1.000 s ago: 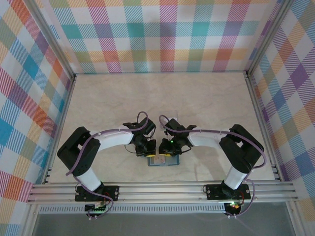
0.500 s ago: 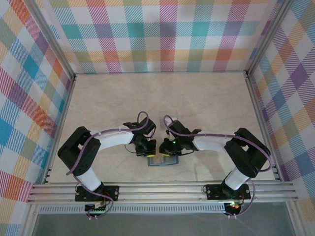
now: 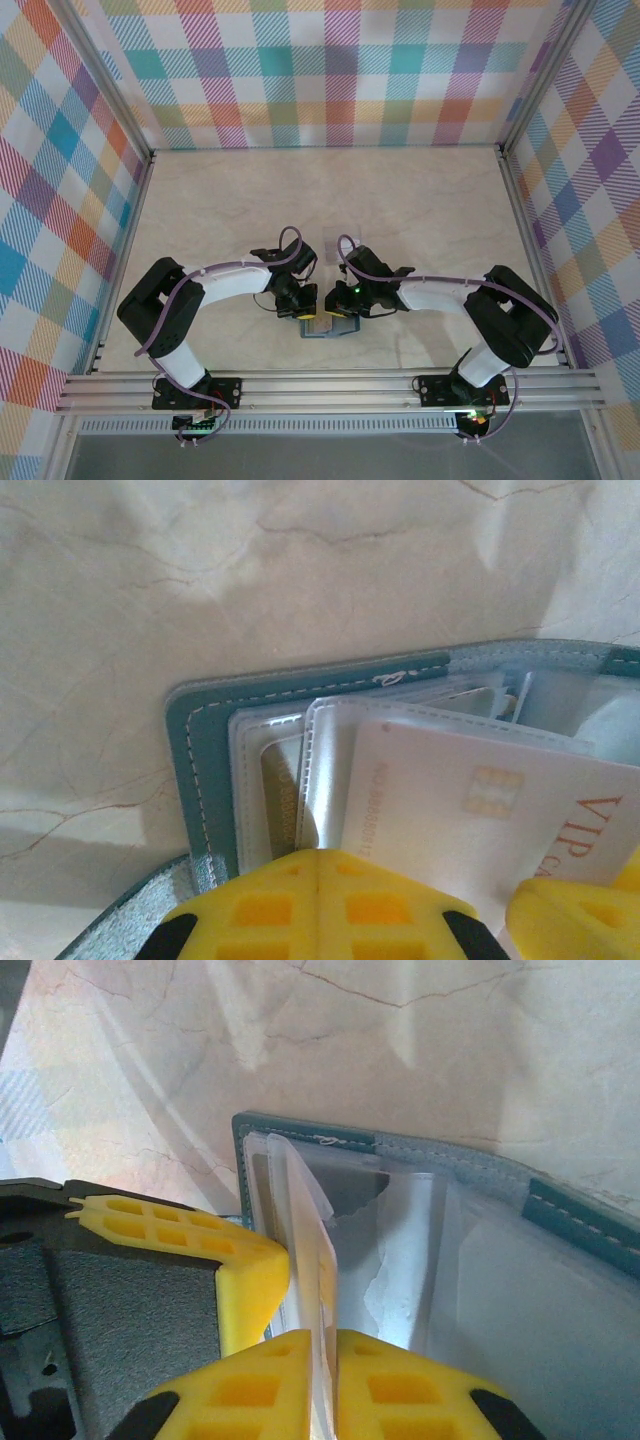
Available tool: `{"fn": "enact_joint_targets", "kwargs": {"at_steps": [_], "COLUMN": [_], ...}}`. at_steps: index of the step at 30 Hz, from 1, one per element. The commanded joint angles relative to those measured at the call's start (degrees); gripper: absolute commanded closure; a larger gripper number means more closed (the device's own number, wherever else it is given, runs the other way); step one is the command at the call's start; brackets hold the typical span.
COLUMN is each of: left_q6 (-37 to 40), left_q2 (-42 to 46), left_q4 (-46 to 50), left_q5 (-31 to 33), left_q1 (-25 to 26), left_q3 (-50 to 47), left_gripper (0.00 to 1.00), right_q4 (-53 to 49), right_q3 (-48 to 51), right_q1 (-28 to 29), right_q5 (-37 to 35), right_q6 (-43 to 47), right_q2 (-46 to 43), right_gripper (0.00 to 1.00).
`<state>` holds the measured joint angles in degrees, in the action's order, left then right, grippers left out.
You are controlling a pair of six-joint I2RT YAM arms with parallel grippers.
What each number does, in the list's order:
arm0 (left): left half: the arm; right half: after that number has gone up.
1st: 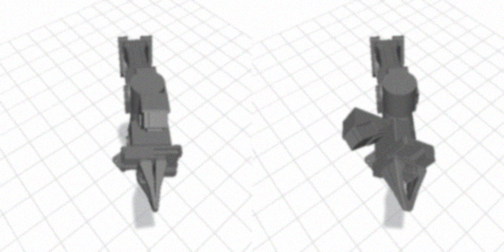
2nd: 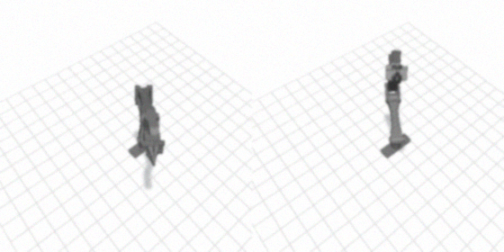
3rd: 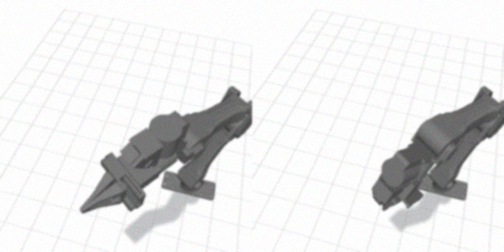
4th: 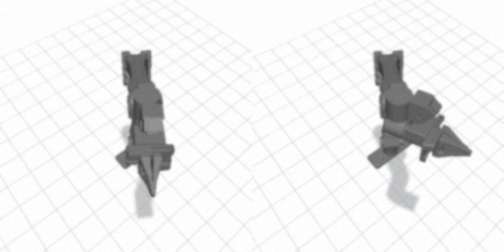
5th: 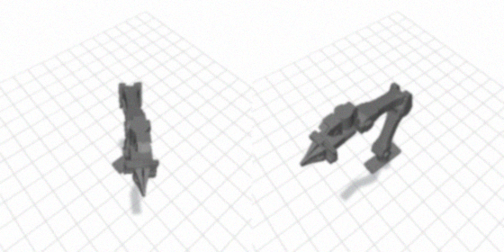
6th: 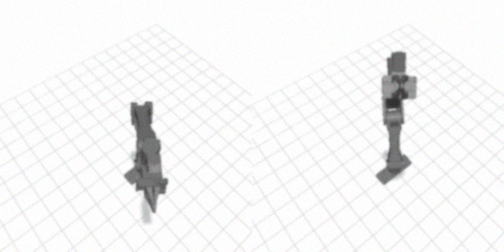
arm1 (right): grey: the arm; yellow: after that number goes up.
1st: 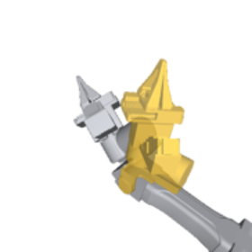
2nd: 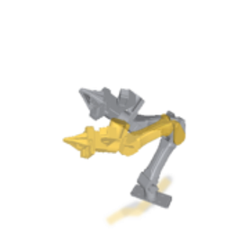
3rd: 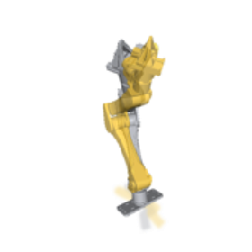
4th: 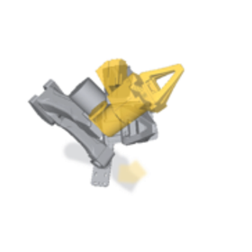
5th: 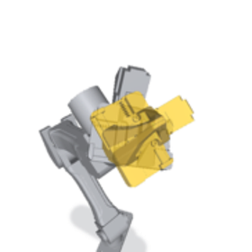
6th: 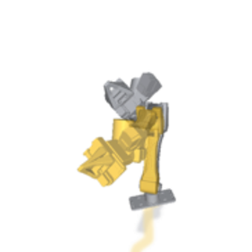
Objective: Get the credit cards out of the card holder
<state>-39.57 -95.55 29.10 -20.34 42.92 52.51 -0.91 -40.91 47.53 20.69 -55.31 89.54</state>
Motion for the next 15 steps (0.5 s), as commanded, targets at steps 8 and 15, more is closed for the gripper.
{"fn": "enact_joint_targets", "kwargs": {"at_steps": [8, 15], "left_q6": [1.2, 1.4], "left_q2": [-3.1, -3.2], "left_q4": [5.3, 5.6], "left_q5": [3.9, 4.0], "left_q1": [0.7, 0.7], "left_q3": [-0.4, -0.4], "left_gripper": [0.96, 0.96], "right_q4": [2.0, 1.0], "right_q3": [2.3, 3.1], "right_q1": [-0.4, -0.6], "right_q5": [-0.7, -1.3], "right_q6": [-1.4, -1.6], "right_q2": [-3.9, -5.6], "right_gripper": [0.86, 0.86]}}
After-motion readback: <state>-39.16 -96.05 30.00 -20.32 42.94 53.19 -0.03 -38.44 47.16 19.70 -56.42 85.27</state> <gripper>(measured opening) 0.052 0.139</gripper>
